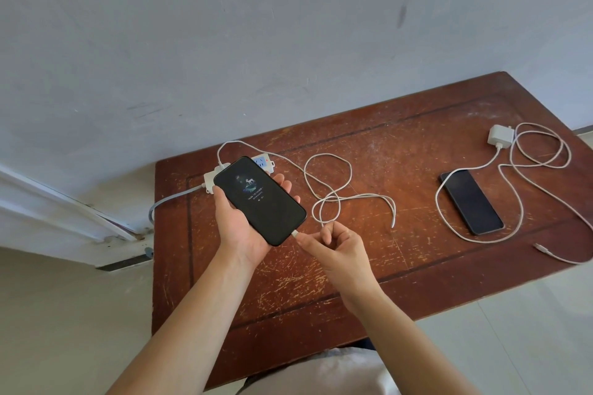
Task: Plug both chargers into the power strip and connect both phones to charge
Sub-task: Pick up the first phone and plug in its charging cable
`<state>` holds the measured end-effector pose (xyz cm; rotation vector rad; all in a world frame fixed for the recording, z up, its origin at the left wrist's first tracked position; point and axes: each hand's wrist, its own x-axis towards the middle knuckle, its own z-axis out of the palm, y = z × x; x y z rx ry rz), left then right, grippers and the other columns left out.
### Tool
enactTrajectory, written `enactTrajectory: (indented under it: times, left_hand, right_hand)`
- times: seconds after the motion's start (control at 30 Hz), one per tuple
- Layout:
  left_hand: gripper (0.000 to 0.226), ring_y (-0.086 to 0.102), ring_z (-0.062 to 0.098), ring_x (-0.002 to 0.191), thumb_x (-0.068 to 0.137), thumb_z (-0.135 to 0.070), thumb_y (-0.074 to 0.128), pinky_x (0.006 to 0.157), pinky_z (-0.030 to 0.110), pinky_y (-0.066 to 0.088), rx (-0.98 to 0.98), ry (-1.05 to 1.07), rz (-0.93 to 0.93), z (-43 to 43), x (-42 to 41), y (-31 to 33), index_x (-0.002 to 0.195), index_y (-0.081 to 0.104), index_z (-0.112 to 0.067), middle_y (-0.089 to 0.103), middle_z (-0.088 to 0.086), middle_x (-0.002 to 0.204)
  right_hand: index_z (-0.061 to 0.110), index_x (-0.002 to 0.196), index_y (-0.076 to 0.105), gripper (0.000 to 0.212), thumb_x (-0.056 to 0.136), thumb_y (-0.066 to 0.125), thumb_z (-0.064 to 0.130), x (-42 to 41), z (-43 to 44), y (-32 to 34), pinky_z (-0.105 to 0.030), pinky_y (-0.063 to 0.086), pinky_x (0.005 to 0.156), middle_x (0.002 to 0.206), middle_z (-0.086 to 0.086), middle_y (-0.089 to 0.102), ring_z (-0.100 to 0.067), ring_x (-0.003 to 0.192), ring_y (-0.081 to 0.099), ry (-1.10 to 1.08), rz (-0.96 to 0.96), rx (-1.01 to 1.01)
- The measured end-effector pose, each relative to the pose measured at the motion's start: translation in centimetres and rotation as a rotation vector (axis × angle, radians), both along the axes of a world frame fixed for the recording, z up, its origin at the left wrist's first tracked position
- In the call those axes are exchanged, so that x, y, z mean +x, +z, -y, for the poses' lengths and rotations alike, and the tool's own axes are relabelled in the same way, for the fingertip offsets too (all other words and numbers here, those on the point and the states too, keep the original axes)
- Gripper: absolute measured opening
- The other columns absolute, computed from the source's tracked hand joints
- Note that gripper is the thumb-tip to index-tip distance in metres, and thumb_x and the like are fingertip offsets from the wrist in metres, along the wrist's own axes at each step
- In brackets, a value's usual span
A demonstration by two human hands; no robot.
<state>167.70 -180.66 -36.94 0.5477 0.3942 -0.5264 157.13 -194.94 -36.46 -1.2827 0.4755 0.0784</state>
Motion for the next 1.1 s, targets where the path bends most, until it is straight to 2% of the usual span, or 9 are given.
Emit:
enactTrajectory:
  times: [0.13, 0.2, 0.27, 0.37, 0.47, 0.63, 0.83, 0.97, 1.1]
  left_hand:
    - [0.082, 0.06, 0.035, 0.127, 0.088, -0.077, 0.039, 0.108, 0.06, 0.043, 0.031, -0.03, 0.023, -0.3, 0.0, 0.2, 0.141, 0.055, -0.016, 0.061, 0.015, 0.14]
    - [0.083, 0.06, 0.035, 0.127, 0.087, -0.079, 0.038, 0.107, 0.058, 0.046, 0.053, -0.036, 0.016, -0.5, 0.1, 0.3, 0.14, 0.056, -0.018, 0.062, 0.014, 0.14]
    - [0.082, 0.061, 0.034, 0.126, 0.087, -0.08, 0.036, 0.1, 0.053, 0.053, 0.103, -0.024, 0.001, -0.5, 0.1, 0.3, 0.14, 0.057, -0.02, 0.063, 0.014, 0.139]
    - [0.075, 0.069, 0.03, 0.114, 0.09, -0.078, 0.034, 0.082, 0.049, 0.061, 0.214, -0.006, -0.002, -0.4, 0.1, 0.1, 0.137, 0.059, -0.026, 0.069, 0.008, 0.132]
    - [0.066, 0.073, 0.027, 0.104, 0.089, -0.078, 0.035, 0.07, 0.046, 0.062, 0.287, -0.007, 0.024, -0.2, -0.1, 0.1, 0.125, 0.067, -0.033, 0.075, 0.003, 0.12]
    - [0.061, 0.069, 0.027, 0.113, 0.094, -0.071, 0.037, 0.08, 0.045, 0.062, 0.296, -0.039, 0.069, -0.7, -0.1, 0.2, 0.133, 0.063, -0.033, 0.071, 0.002, 0.129]
    - [0.051, 0.072, 0.025, 0.108, 0.098, -0.056, 0.035, 0.077, 0.042, 0.061, 0.299, -0.063, 0.014, -1.3, -0.3, -0.4, 0.12, 0.073, -0.031, 0.073, 0.004, 0.125]
    - [0.047, 0.069, 0.028, 0.115, 0.1, -0.047, 0.037, 0.094, 0.048, 0.055, 0.236, -0.038, -0.017, -1.6, -0.8, -1.2, 0.123, 0.072, -0.026, 0.07, 0.008, 0.129]
    - [0.04, 0.07, 0.028, 0.112, 0.102, -0.044, 0.044, 0.083, 0.045, 0.061, 0.255, -0.041, -0.016, -2.1, -1.2, -2.1, 0.129, 0.066, -0.024, 0.072, 0.009, 0.126]
  right_hand:
    - [0.019, 0.07, 0.05, 0.035, 0.085, 0.082, 0.021, 0.0, 0.4, -0.2, -0.029, 0.056, 0.076, 0.072, -0.003, 0.071, -0.016, 0.073, 0.066, 0.072, -0.012, -0.035]
    - [0.017, 0.08, 0.057, 0.025, 0.086, 0.081, 0.023, 0.0, 0.5, -0.3, -0.02, 0.054, 0.066, 0.071, -0.001, 0.067, -0.012, 0.068, 0.064, 0.07, -0.028, -0.015]
    - [0.015, 0.097, 0.065, 0.018, 0.089, 0.078, 0.025, 0.0, 0.5, -0.3, -0.015, 0.05, 0.058, 0.076, 0.0, 0.072, -0.008, 0.063, 0.063, 0.041, -0.058, 0.035]
    - [0.021, 0.113, 0.072, 0.02, 0.094, 0.072, 0.027, 0.1, 0.5, -0.5, -0.02, 0.056, 0.065, 0.095, -0.004, 0.08, -0.01, 0.076, 0.072, 0.024, -0.084, 0.063]
    - [0.025, 0.115, 0.073, 0.019, 0.096, 0.069, 0.026, 0.2, 0.4, -0.7, -0.026, 0.06, 0.076, 0.098, -0.005, 0.081, -0.014, 0.084, 0.075, 0.039, -0.08, 0.052]
    - [0.024, 0.114, 0.073, 0.018, 0.097, 0.067, 0.024, 0.2, 0.4, -1.0, -0.018, 0.057, 0.069, 0.088, -0.002, 0.08, -0.009, 0.076, 0.073, 0.016, -0.091, 0.052]
    - [0.021, 0.109, 0.075, 0.015, 0.1, 0.064, 0.02, 0.3, 0.3, -1.8, -0.018, 0.058, 0.066, 0.095, -0.002, 0.081, -0.012, 0.081, 0.076, 0.013, -0.103, 0.058]
    - [0.022, 0.109, 0.074, 0.014, 0.1, 0.064, 0.02, 0.6, 0.3, -2.4, -0.02, 0.06, 0.069, 0.097, -0.002, 0.081, -0.014, 0.085, 0.077, 0.023, -0.107, 0.044]
    - [0.022, 0.11, 0.074, 0.015, 0.099, 0.065, 0.021, 0.7, 0.1, -3.2, -0.028, 0.062, 0.078, 0.097, 0.0, 0.081, -0.017, 0.088, 0.076, 0.029, -0.131, 0.005]
